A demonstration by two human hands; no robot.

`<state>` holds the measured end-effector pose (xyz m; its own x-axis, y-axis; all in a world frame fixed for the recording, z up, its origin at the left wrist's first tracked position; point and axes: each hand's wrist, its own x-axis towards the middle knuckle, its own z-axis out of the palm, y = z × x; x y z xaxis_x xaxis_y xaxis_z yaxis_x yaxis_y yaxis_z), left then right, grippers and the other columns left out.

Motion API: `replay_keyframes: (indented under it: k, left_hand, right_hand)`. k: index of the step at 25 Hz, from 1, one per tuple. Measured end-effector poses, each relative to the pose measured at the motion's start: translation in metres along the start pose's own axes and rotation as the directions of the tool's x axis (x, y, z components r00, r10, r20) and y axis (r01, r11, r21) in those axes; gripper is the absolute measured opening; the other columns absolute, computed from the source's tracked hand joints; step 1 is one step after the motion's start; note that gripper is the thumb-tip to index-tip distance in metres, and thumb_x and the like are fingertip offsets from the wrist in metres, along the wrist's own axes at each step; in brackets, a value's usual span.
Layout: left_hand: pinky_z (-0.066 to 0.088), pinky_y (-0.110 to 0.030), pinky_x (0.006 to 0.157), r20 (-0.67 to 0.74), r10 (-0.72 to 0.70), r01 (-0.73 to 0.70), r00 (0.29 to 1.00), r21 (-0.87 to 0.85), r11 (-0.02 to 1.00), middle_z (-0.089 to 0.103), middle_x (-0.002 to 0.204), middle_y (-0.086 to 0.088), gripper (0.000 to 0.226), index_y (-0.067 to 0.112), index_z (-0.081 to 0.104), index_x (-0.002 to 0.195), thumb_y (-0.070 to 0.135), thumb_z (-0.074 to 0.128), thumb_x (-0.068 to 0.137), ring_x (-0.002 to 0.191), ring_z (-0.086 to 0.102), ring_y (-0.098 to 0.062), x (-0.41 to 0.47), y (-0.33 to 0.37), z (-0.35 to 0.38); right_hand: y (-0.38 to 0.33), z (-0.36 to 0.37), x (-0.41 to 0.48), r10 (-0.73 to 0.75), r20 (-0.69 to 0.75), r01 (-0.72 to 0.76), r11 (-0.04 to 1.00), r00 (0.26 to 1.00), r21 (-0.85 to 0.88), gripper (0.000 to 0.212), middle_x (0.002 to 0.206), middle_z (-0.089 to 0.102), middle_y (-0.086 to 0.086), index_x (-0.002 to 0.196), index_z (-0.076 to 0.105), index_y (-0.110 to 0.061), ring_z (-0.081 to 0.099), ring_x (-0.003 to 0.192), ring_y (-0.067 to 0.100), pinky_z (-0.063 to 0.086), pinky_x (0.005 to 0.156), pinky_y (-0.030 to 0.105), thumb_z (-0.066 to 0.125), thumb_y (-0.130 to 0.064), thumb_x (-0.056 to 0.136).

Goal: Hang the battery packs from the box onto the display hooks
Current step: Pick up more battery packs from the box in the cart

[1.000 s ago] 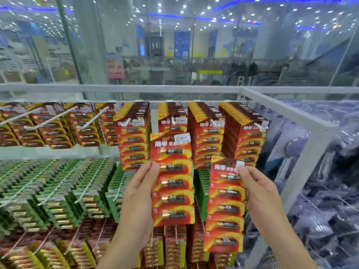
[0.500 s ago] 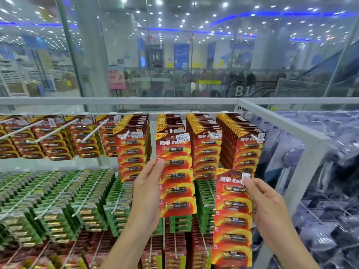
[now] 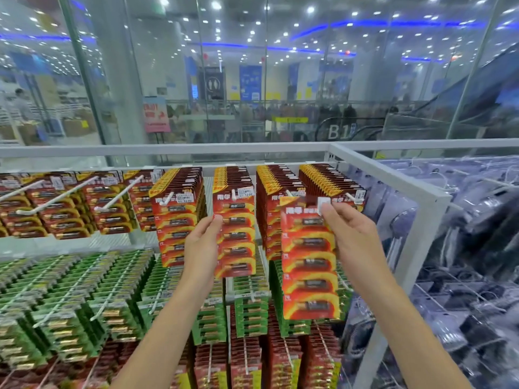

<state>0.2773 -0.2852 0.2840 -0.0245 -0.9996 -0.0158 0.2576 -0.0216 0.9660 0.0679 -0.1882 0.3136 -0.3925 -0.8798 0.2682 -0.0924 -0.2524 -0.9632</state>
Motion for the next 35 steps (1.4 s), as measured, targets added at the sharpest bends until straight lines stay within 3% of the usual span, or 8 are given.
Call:
replay_keyframes:
  k: [4, 8, 15, 22, 27, 32, 34, 35]
  left_hand:
    - [0.062, -0.041, 0.075, -0.069, 0.050, -0.049, 0.996, 0.016, 0.999, 0.081, 0.099, -0.004, 0.016, 0.023, 0.073, 0.111, 0.032, 0.063, 0.103, 0.086, 0.078, -0.027, 0.007, -0.012, -0.007]
    - [0.058, -0.034, 0.086, -0.125, 0.103, -0.099, 0.987, 0.035, 0.994, 0.079, 0.103, 0.001, 0.011, 0.027, 0.074, 0.108, 0.030, 0.067, 0.101, 0.095, 0.075, -0.021, 0.002, -0.028, -0.023]
    - [0.056, -0.037, 0.097, -0.112, 0.098, -0.090, 0.989, 0.077, 0.993, 0.080, 0.105, 0.007, 0.017, 0.024, 0.075, 0.113, 0.029, 0.063, 0.103, 0.101, 0.076, -0.015, -0.016, -0.047, -0.038]
    - [0.055, -0.044, 0.100, -0.078, -0.006, 0.013, 0.997, 0.092, 0.996, 0.080, 0.106, 0.004, 0.021, 0.021, 0.076, 0.114, 0.030, 0.061, 0.103, 0.104, 0.075, -0.021, -0.036, -0.070, -0.041]
    - [0.052, -0.047, 0.102, -0.011, -0.240, 0.240, 0.971, 0.080, 0.968, 0.079, 0.107, -0.004, 0.022, 0.013, 0.076, 0.110, 0.025, 0.060, 0.103, 0.106, 0.071, -0.029, -0.058, -0.120, -0.030]
    - [0.047, -0.046, 0.099, 0.280, -0.471, 0.481, 0.836, 0.038, 0.876, 0.072, 0.113, -0.023, 0.024, -0.009, 0.068, 0.107, -0.002, 0.045, 0.105, 0.103, 0.064, -0.036, -0.073, -0.196, 0.003]
    - [0.054, -0.044, 0.092, 0.383, -0.524, 0.570, 0.761, -0.010, 0.821, 0.064, 0.129, -0.029, 0.023, -0.014, 0.070, 0.109, -0.001, 0.075, 0.090, 0.102, 0.067, -0.041, -0.076, -0.242, 0.014]
    - [0.060, -0.044, 0.086, 0.325, -0.570, 0.602, 0.755, 0.001, 0.798, 0.061, 0.135, -0.029, 0.048, -0.014, 0.074, 0.106, 0.003, 0.096, 0.067, 0.100, 0.072, -0.041, -0.084, -0.274, 0.017]
  right_hand:
    - [0.001, 0.015, 0.022, -0.047, -0.015, 0.044, 0.988, 0.999, -0.148, 0.027, 0.093, 0.077, 0.004, 0.101, 0.070, -0.019, 0.075, 0.088, 0.023, 0.061, 0.087, 0.051, 0.053, -0.041, 0.105]
    - [0.017, 0.018, 0.033, -0.041, -0.058, 0.031, 0.985, 0.997, -0.171, 0.030, 0.095, 0.074, 0.013, 0.098, 0.069, -0.018, 0.072, 0.094, 0.035, 0.056, 0.088, 0.061, 0.053, -0.043, 0.105]
    - [0.028, 0.033, 0.059, -0.067, -0.142, 0.030, 0.969, 0.988, -0.246, 0.031, 0.084, 0.071, 0.002, 0.096, 0.071, -0.018, 0.065, 0.074, 0.008, 0.049, 0.067, 0.027, 0.053, -0.042, 0.105]
    - [0.049, 0.028, 0.061, -0.041, -0.158, 0.006, 0.976, 0.987, -0.218, 0.032, 0.092, 0.075, -0.004, 0.100, 0.070, -0.024, 0.072, 0.087, 0.012, 0.059, 0.079, 0.037, 0.057, -0.053, 0.100]
    - [0.069, -0.010, 0.011, 0.050, -0.089, -0.070, 0.968, 0.995, -0.242, 0.018, 0.100, 0.074, -0.013, 0.106, 0.068, -0.029, 0.068, 0.096, 0.002, 0.053, 0.087, 0.027, 0.058, -0.043, 0.101]
    - [0.108, -0.089, -0.060, 0.291, -0.120, -0.313, 0.912, 0.949, -0.265, 0.014, 0.098, 0.074, -0.015, 0.101, 0.072, -0.034, 0.067, 0.091, -0.001, 0.050, 0.085, 0.023, 0.064, -0.045, 0.098]
    - [0.131, -0.129, -0.091, 0.367, -0.203, -0.412, 0.870, 0.908, -0.271, 0.012, 0.091, 0.075, -0.013, 0.094, 0.074, -0.030, 0.068, 0.083, 0.003, 0.049, 0.079, 0.024, 0.067, -0.040, 0.097]
    - [0.146, -0.153, -0.111, 0.387, -0.260, -0.453, 0.846, 0.885, -0.282, 0.011, 0.088, 0.076, -0.010, 0.092, 0.074, -0.029, 0.068, 0.080, 0.005, 0.050, 0.077, 0.025, 0.068, -0.036, 0.097]
